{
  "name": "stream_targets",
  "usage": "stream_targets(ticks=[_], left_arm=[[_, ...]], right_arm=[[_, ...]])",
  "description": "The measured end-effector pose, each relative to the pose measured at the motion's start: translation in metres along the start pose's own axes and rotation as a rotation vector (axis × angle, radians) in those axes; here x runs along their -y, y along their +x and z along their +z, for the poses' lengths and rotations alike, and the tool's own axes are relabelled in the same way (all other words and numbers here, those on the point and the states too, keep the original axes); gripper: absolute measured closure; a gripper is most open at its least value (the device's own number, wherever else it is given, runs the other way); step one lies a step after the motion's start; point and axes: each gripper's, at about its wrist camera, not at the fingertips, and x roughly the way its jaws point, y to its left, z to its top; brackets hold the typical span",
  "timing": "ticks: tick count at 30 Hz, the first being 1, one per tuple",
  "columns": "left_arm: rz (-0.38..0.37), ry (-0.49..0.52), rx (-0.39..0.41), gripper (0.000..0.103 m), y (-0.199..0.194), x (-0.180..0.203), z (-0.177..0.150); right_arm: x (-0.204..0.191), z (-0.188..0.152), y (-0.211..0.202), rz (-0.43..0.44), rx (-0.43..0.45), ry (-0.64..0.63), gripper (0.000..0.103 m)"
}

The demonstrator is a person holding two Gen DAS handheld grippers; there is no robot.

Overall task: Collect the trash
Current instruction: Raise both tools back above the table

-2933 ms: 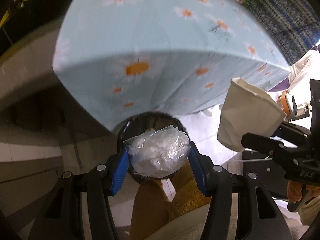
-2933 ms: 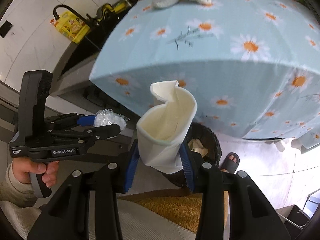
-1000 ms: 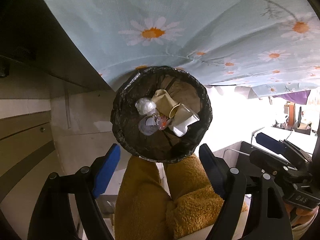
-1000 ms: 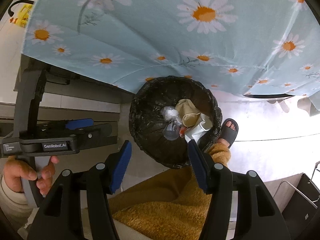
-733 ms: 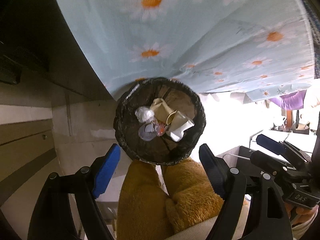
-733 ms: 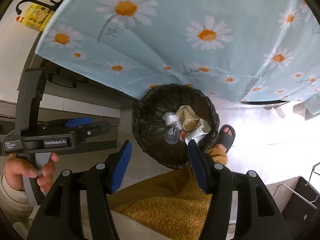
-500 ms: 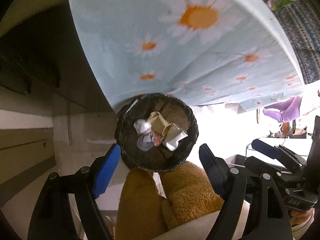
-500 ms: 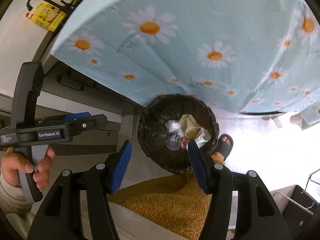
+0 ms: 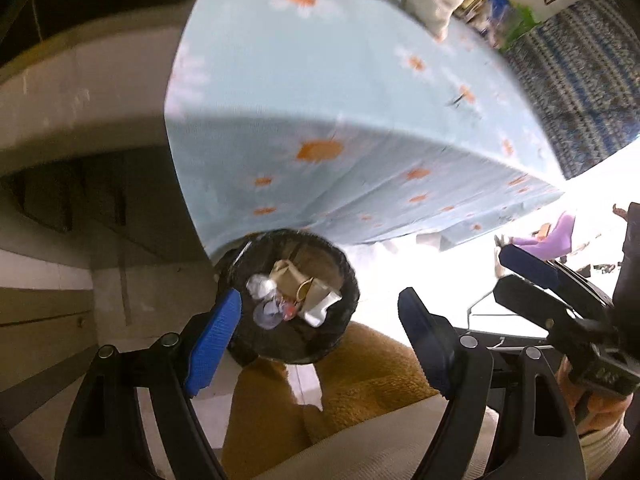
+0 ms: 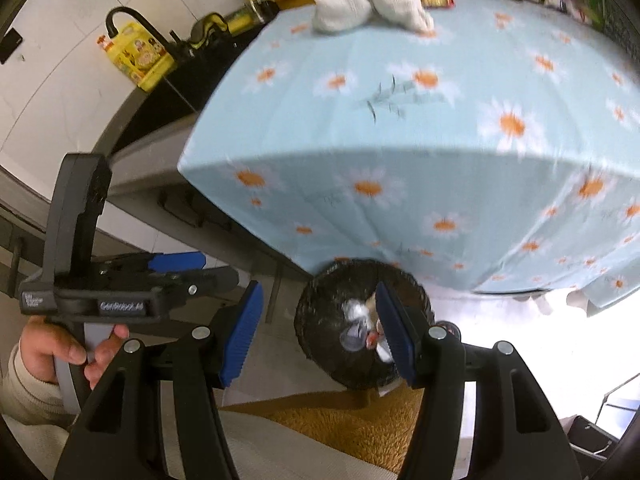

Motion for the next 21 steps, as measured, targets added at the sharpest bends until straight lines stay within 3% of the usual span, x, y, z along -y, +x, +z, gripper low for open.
stream_targets(ticks=[10, 21], left_arm=[[0.016, 0.053, 0.161, 0.025, -0.055, 0.019, 0.036], [0.065, -0.03, 0.256, 0.025, -0.073, 0.012, 0.075]], right_arm=[[0.009, 0.053, -0.031, -0.033, 0.081, -0.011, 0.044], [0.038, 0.135, -0.042, -0.039, 0.142, -0.049, 0.044]])
